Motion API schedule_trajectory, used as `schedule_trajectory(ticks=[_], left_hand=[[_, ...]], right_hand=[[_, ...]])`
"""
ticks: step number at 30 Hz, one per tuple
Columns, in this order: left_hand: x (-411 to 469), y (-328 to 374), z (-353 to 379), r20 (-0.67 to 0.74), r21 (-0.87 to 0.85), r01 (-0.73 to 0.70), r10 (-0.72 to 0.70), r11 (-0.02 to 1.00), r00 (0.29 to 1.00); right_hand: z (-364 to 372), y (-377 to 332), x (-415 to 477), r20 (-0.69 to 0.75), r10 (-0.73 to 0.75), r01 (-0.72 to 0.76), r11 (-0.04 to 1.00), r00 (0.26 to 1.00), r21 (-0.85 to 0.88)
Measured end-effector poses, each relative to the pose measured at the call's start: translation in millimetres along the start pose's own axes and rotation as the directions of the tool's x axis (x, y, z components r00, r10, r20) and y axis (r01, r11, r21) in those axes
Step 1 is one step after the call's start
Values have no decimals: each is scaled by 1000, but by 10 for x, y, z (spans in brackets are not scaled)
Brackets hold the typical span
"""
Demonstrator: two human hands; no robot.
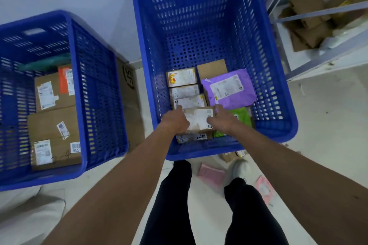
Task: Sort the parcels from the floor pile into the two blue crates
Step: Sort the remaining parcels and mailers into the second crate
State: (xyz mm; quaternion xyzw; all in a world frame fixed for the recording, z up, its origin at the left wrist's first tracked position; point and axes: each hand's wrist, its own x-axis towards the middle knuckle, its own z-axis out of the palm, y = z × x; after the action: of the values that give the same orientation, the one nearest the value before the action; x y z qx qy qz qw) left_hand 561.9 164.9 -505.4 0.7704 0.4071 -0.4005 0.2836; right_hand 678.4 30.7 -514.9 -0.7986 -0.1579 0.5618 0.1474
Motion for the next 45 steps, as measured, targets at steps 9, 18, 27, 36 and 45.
schedule_trajectory(ticks=[9, 18, 27, 36, 45], left_hand=[[49, 59, 210, 99, 17, 97, -99, 995, 990], [-206, 47, 158, 44, 15, 32, -33, 999, 998], [-836, 299, 101, -131, -39, 8, -13, 999, 991], [-1694, 579, 246, -330, -267, -51, -42, 962, 943], [-2519, 593, 615, -383, -373, -120, -35, 920, 923]], right_hand=[[142, 101, 77, 103, 8, 1, 997, 995, -82], [-58, 147, -191, 2, -19, 19, 995, 1000, -97], [-538, 436, -814, -88, -87, 72, 983, 992, -169], [-710, 630, -1584, -109, -202, 166, 947, 973, -276], [-579, 945, -2362, -156, -211, 162, 947, 965, -278]])
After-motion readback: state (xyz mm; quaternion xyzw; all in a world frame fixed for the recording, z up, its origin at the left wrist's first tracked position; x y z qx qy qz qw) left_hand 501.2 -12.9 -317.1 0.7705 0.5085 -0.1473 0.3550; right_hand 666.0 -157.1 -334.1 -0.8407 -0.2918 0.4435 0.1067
